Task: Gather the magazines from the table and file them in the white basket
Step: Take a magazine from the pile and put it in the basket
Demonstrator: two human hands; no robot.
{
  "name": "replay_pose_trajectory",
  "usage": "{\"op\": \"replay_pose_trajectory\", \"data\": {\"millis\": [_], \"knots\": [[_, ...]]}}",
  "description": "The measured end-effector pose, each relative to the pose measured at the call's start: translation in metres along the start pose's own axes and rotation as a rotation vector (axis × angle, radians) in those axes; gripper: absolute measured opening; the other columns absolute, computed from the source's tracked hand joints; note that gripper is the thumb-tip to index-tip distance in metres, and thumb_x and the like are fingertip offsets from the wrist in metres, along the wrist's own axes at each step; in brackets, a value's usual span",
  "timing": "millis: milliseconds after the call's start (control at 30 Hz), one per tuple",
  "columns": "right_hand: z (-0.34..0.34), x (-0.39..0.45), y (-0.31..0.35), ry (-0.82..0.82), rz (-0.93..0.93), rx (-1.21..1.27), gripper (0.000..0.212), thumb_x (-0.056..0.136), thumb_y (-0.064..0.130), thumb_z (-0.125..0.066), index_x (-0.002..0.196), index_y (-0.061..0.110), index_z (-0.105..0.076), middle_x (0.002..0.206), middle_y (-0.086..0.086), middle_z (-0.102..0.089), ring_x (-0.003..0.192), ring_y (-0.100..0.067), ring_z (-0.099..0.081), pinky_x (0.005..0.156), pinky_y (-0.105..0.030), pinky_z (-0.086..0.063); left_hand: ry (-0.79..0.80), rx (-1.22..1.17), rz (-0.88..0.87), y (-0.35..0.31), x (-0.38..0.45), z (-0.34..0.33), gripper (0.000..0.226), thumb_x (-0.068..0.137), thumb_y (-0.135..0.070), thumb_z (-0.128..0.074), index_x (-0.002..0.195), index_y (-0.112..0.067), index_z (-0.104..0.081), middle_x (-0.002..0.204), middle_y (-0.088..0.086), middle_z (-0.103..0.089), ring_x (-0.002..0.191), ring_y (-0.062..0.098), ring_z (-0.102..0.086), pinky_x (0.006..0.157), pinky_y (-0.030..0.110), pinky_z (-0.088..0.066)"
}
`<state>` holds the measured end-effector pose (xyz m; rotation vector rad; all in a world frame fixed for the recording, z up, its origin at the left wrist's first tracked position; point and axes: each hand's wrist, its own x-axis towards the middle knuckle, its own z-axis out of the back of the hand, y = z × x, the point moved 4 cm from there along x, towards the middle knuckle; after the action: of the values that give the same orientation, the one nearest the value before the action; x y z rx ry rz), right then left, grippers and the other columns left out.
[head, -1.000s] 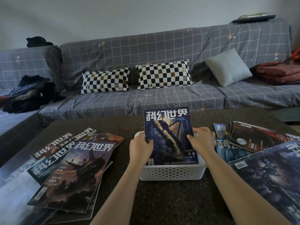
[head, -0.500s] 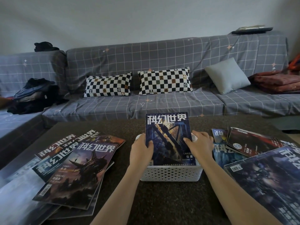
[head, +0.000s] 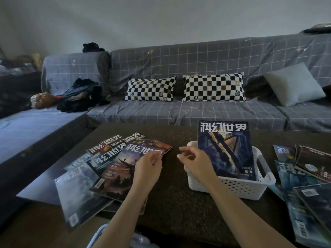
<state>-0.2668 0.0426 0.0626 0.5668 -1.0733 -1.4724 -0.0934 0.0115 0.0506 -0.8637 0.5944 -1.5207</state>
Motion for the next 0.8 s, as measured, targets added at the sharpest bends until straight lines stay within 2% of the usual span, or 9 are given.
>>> {"op": "replay_pose_trajectory", "data": {"millis": [100, 200, 267, 333, 400, 500, 567, 667, 800], "knots": [[-0.040, 0.003, 0.006, 0.081, 0.015, -0.006, 0.024, 0.085, 0.028, -0.066, 0.108, 0.024, -0.062, 0.092, 0.008, -0.063, 0.083, -0.002, -0.058, 0.065, -0.006, -0.042, -0.015, 0.057, 0.054, 0.031, 0.001, 0.020, 0.020, 0.093, -0.023, -0.055, 0.111, -0.026, -0.063, 0.078, -0.013, -0.059, 0.063, -0.001, -0.060, 0.047, 0.012, -0.040], [-0.076, 0.010, 0.004, 0.146, -0.017, -0.023, 0.025, 0.084, 0.030, -0.067, 0.108, 0.025, -0.063, 0.093, 0.010, -0.062, 0.082, 0.001, -0.056, 0.065, -0.006, -0.038, -0.060, 0.111, 0.074, 0.059, 0.003, 0.034, 0.015, 0.094, -0.023, -0.054, 0.098, -0.035, -0.063, 0.078, -0.018, -0.059, 0.062, -0.008, -0.056, 0.048, 0.009, -0.037], [-0.097, 0.014, -0.002, 0.181, -0.059, -0.022, 0.027, 0.083, 0.030, -0.067, 0.110, 0.025, -0.063, 0.093, 0.012, -0.061, 0.080, 0.004, -0.054, 0.061, -0.006, -0.036, -0.082, 0.149, 0.079, 0.076, 0.005, 0.039, 0.016, 0.094, -0.022, -0.054, 0.096, -0.034, -0.063, 0.085, -0.019, -0.060, 0.070, -0.007, -0.055, 0.060, 0.010, -0.038], [-0.114, 0.018, -0.011, 0.204, -0.113, -0.031, 0.030, 0.083, 0.031, -0.067, 0.112, 0.024, -0.061, 0.089, 0.016, -0.058, 0.077, 0.006, -0.053, 0.057, -0.007, -0.034, -0.098, 0.153, 0.100, 0.091, 0.010, 0.040, 0.019, 0.093, -0.020, -0.054, 0.107, -0.025, -0.066, 0.099, -0.011, -0.065, 0.088, 0.005, -0.059, 0.078, 0.023, -0.046], [-0.128, 0.021, -0.021, 0.207, -0.168, -0.053, 0.033, 0.083, 0.031, -0.067, 0.114, 0.024, -0.060, 0.088, 0.018, -0.055, 0.076, 0.006, -0.051, 0.056, -0.008, -0.033, -0.120, 0.158, 0.106, 0.105, 0.014, 0.041, 0.023, 0.092, -0.020, -0.055, 0.112, -0.022, -0.066, 0.107, -0.003, -0.067, 0.100, 0.016, -0.060, 0.093, 0.037, -0.047], [-0.141, 0.024, -0.035, 0.180, -0.217, -0.100, 0.037, 0.081, 0.032, -0.069, 0.116, 0.022, -0.059, 0.103, 0.007, -0.058, 0.073, 0.006, -0.048, 0.057, -0.010, -0.032, -0.114, 0.270, 0.104, 0.120, 0.025, 0.042, 0.030, 0.093, -0.026, -0.055, 0.122, -0.023, -0.062, 0.127, 0.002, -0.060, 0.123, 0.024, -0.049, 0.110, 0.051, -0.030], [-0.145, 0.025, -0.042, 0.146, -0.238, -0.125, 0.044, 0.079, 0.033, -0.071, 0.119, 0.021, -0.056, 0.115, 0.001, -0.052, 0.070, 0.004, -0.046, 0.061, -0.009, -0.032, -0.079, 0.332, 0.126, 0.129, 0.034, 0.043, 0.036, 0.094, -0.032, -0.054, 0.129, -0.025, -0.057, 0.146, 0.005, -0.045, 0.139, 0.026, -0.031, 0.118, 0.048, -0.014], [-0.148, 0.025, -0.049, 0.117, -0.302, -0.109, 0.059, 0.075, 0.030, -0.075, 0.126, 0.020, -0.048, 0.126, -0.004, -0.046, 0.077, -0.001, -0.044, 0.075, -0.014, -0.036, -0.018, 0.418, 0.210, 0.140, 0.047, 0.043, 0.050, 0.093, -0.043, -0.052, 0.139, -0.028, -0.045, 0.157, 0.008, -0.024, 0.146, 0.029, -0.013, 0.118, 0.044, -0.006], [-0.148, 0.023, -0.053, 0.066, -0.420, -0.020, 0.078, 0.074, 0.025, -0.077, 0.139, 0.013, -0.036, 0.135, -0.010, -0.045, 0.112, -0.018, -0.052, 0.093, -0.029, -0.042, -0.090, 0.414, 0.263, 0.139, 0.053, 0.047, 0.048, 0.083, -0.046, -0.064, 0.127, -0.031, -0.054, 0.143, 0.006, -0.042, 0.132, 0.031, -0.026, 0.107, 0.044, -0.023]]}}
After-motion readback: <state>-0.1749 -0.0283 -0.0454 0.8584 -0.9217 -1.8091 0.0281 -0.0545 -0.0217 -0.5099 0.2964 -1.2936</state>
